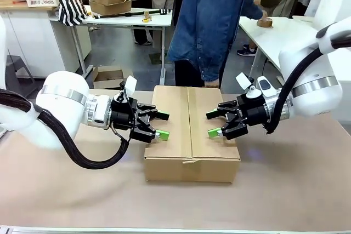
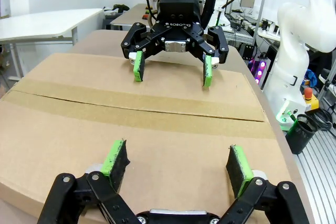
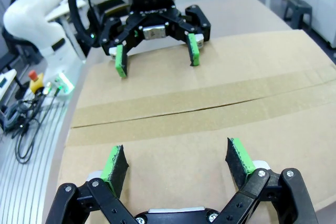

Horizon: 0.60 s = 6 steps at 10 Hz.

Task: Pack the gift set into the box.
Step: Press and hold the closed box until the human finishes sealing it.

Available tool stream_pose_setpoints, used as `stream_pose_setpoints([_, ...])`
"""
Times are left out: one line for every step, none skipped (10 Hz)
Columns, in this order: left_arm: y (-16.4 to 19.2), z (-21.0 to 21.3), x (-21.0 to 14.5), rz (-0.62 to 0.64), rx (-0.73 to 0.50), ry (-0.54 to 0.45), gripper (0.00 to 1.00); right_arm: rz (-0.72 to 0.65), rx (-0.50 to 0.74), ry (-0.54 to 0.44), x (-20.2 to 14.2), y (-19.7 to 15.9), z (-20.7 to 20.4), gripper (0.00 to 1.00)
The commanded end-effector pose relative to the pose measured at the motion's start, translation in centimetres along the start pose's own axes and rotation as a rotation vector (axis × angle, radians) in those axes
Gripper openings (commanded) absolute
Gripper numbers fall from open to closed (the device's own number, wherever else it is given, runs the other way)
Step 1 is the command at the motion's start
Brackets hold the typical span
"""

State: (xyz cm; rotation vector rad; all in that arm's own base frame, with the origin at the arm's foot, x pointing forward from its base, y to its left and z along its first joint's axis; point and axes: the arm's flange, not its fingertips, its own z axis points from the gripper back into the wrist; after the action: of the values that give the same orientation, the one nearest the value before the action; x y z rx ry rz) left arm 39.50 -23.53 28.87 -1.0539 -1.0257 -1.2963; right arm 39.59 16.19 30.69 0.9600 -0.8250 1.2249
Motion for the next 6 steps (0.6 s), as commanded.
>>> stream_pose_setpoints([0.02,0.04,-0.47,0.010,-0.002,-0.002,1.00,-0.019,-0.003,0.002,-0.45,0.08,-0.12,1.00])
stream_pose_setpoints([0.02,0.04,-0.47,0.010,-0.002,-0.002,1.00,-0.019,-0.003,0.002,-0.45,0.08,-0.12,1.00])
stream_pose_setpoints([0.02,0.04,-0.47,0.010,-0.002,-0.002,1.00,-0.019,-0.003,0.002,-0.45,0.08,-0.12,1.00])
stream_pose_setpoints([0.02,0.04,-0.47,0.010,-0.002,-0.002,1.00,-0.019,-0.003,0.002,-0.45,0.08,-0.12,1.00])
stream_pose_setpoints([0.02,0.04,-0.47,0.010,-0.002,-0.002,1.00,-0.019,-0.003,0.002,-0.45,0.08,-0.12,1.00])
stream_pose_setpoints([0.02,0.04,-0.47,0.010,-0.002,-0.002,1.00,-0.019,-0.003,0.002,-0.45,0.08,-0.12,1.00])
